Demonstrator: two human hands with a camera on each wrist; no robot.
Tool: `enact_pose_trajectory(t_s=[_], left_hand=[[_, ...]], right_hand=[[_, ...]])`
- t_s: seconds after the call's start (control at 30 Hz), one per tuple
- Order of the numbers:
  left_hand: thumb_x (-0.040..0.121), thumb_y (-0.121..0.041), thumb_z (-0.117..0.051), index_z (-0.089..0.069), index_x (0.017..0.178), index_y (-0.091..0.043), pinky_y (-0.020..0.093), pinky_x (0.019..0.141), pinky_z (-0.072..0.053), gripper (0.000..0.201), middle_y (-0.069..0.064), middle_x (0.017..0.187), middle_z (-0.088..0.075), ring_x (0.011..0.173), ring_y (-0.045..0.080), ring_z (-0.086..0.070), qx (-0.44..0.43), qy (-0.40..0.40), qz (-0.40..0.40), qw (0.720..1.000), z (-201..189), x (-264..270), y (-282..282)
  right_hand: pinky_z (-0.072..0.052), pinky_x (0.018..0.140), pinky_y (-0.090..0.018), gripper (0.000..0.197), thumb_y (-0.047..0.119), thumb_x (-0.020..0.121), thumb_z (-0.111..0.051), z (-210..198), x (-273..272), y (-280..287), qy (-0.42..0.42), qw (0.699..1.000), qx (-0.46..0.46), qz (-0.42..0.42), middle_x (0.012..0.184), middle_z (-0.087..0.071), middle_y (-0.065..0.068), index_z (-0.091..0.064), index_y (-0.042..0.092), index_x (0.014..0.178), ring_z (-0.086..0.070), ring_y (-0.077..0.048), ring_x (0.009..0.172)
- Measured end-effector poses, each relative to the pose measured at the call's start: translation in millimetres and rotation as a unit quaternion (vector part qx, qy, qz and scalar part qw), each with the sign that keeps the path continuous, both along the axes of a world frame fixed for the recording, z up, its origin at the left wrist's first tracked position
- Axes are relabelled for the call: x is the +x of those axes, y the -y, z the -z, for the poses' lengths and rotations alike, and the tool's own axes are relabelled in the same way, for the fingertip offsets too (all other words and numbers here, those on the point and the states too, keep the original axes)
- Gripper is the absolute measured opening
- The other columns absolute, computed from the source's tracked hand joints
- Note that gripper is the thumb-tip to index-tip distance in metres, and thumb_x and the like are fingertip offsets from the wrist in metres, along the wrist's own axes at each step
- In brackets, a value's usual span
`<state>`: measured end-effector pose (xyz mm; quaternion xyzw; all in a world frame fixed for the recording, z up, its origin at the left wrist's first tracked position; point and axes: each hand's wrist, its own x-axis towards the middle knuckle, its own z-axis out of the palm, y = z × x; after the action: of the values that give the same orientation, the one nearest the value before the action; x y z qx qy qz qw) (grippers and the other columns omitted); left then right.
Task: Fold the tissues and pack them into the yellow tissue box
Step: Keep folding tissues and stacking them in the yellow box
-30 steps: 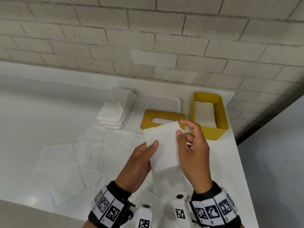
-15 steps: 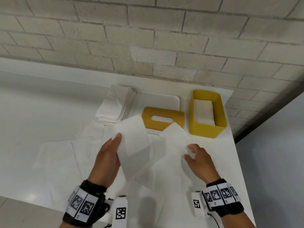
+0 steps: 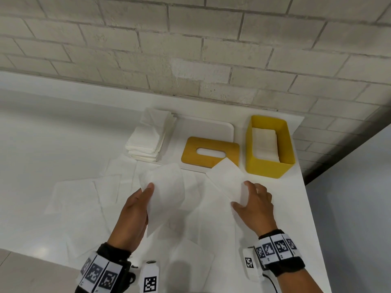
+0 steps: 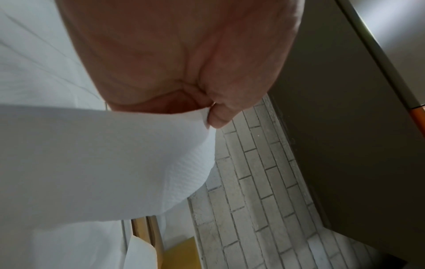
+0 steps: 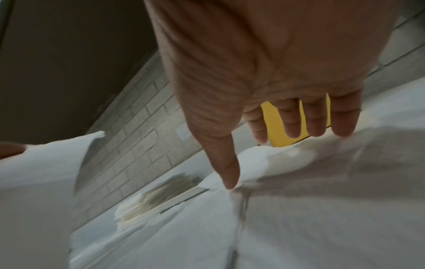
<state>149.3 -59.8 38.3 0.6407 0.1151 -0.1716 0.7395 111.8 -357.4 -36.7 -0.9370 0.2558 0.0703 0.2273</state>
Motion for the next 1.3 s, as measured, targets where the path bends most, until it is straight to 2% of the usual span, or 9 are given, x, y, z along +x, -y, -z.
enact_pose_trajectory(t_s=[0.13, 0.27, 0.4, 0.63, 0.83, 1.03, 1.2, 1.27, 1.3], left_hand=[[0.107, -0.029, -0.046, -0.069, 0.123, -0.019, 0.045, 0.098, -0.052, 0.030, 0.007, 0.115, -0.078, 0.107, 0.023, -0.074, 0.006, -0.002, 0.010, 1.000, -0.6, -0.7, 3.7], [0.107, -0.031, -0.045, -0.070, 0.123, -0.016, 0.047, 0.100, -0.052, 0.033, 0.009, 0.115, -0.078, 0.110, 0.026, -0.073, 0.011, -0.008, 0.023, 1.000, 1.0, -1.1, 6.1], [0.108, -0.030, -0.045, -0.070, 0.122, -0.017, 0.045, 0.099, -0.053, 0.031, 0.006, 0.113, -0.078, 0.107, 0.023, -0.074, 0.013, -0.010, 0.030, 0.999, 0.7, -2.0, 8.4], [0.107, -0.032, -0.046, -0.071, 0.122, -0.016, 0.048, 0.103, -0.051, 0.033, 0.008, 0.114, -0.078, 0.110, 0.027, -0.073, 0.015, -0.019, 0.036, 0.999, 1.6, -2.1, 10.4], [0.107, -0.035, -0.047, -0.072, 0.121, -0.015, 0.054, 0.110, -0.047, 0.035, 0.009, 0.115, -0.077, 0.112, 0.028, -0.072, 0.024, -0.033, 0.040, 0.998, 6.1, -6.8, 9.5], [0.105, -0.037, -0.050, -0.072, 0.121, -0.020, 0.052, 0.110, -0.048, 0.031, 0.004, 0.115, -0.078, 0.113, 0.025, -0.071, 0.026, -0.033, 0.028, 0.999, 4.0, -7.3, 10.2], [0.105, -0.038, -0.050, -0.071, 0.121, -0.021, 0.052, 0.108, -0.049, 0.032, 0.003, 0.114, -0.078, 0.111, 0.025, -0.072, 0.031, -0.036, 0.026, 0.999, 1.0, -5.1, 11.7], [0.105, -0.037, -0.050, -0.070, 0.122, -0.020, 0.052, 0.107, -0.050, 0.032, 0.004, 0.114, -0.078, 0.111, 0.026, -0.072, 0.020, -0.039, 0.019, 0.999, 0.2, -2.6, 11.4], [0.106, -0.036, -0.049, -0.070, 0.123, -0.020, 0.051, 0.107, -0.050, 0.032, 0.004, 0.115, -0.078, 0.111, 0.026, -0.072, 0.014, -0.044, 0.016, 0.999, -0.5, -1.1, 12.2]], right_hand=[[-0.040, 0.106, -0.043, 0.074, 0.055, 0.084, -0.070, -2.2, 5.7, 2.0, -0.043, 0.997, -0.022, -0.054, 0.149, -0.039, 0.000, -0.037, 0.032, 0.147, -0.036, -0.029, 0.136], [-0.048, 0.096, -0.039, 0.039, 0.051, 0.090, -0.062, -0.4, 5.1, -5.5, -0.042, 0.992, -0.069, -0.094, 0.132, -0.048, 0.006, -0.053, 0.030, 0.122, -0.046, -0.023, 0.123], [-0.052, 0.087, -0.038, 0.015, 0.033, 0.101, -0.049, 2.9, 8.6, -6.2, -0.027, 0.989, -0.105, -0.100, 0.121, -0.053, 0.004, -0.058, 0.023, 0.108, -0.052, -0.021, 0.112], [-0.050, 0.092, -0.041, 0.017, 0.023, 0.101, -0.047, 5.5, 13.0, -1.6, -0.043, 0.989, -0.109, -0.092, 0.128, -0.050, 0.003, -0.062, 0.018, 0.106, -0.050, -0.025, 0.117], [-0.048, 0.094, -0.040, 0.027, 0.045, 0.096, -0.058, 1.2, 10.4, -3.2, -0.025, 0.990, -0.089, -0.102, 0.125, -0.050, 0.004, -0.058, 0.024, 0.111, -0.049, -0.023, 0.118], [-0.051, 0.090, -0.040, 0.023, 0.033, 0.105, -0.045, 3.4, 13.8, -2.7, -0.027, 0.984, -0.144, -0.104, 0.125, -0.051, 0.001, -0.061, 0.019, 0.112, -0.053, -0.027, 0.112], [-0.050, 0.079, -0.036, 0.018, 0.026, 0.096, -0.055, -9.5, 10.7, 3.6, 0.058, 0.995, -0.036, -0.078, 0.101, -0.058, 0.004, -0.051, 0.019, 0.080, -0.059, -0.023, 0.091], [-0.051, 0.081, -0.033, 0.019, 0.019, 0.090, -0.066, -28.2, 8.5, 3.7, 0.152, 0.984, 0.076, -0.057, 0.100, -0.066, 0.006, -0.055, 0.018, 0.074, -0.064, -0.017, 0.093], [-0.050, 0.082, -0.027, 0.021, 0.014, 0.089, -0.068, -43.6, 6.8, 1.0, 0.192, 0.968, 0.159, -0.037, 0.104, -0.070, 0.009, -0.057, 0.017, 0.071, -0.066, -0.010, 0.098]])
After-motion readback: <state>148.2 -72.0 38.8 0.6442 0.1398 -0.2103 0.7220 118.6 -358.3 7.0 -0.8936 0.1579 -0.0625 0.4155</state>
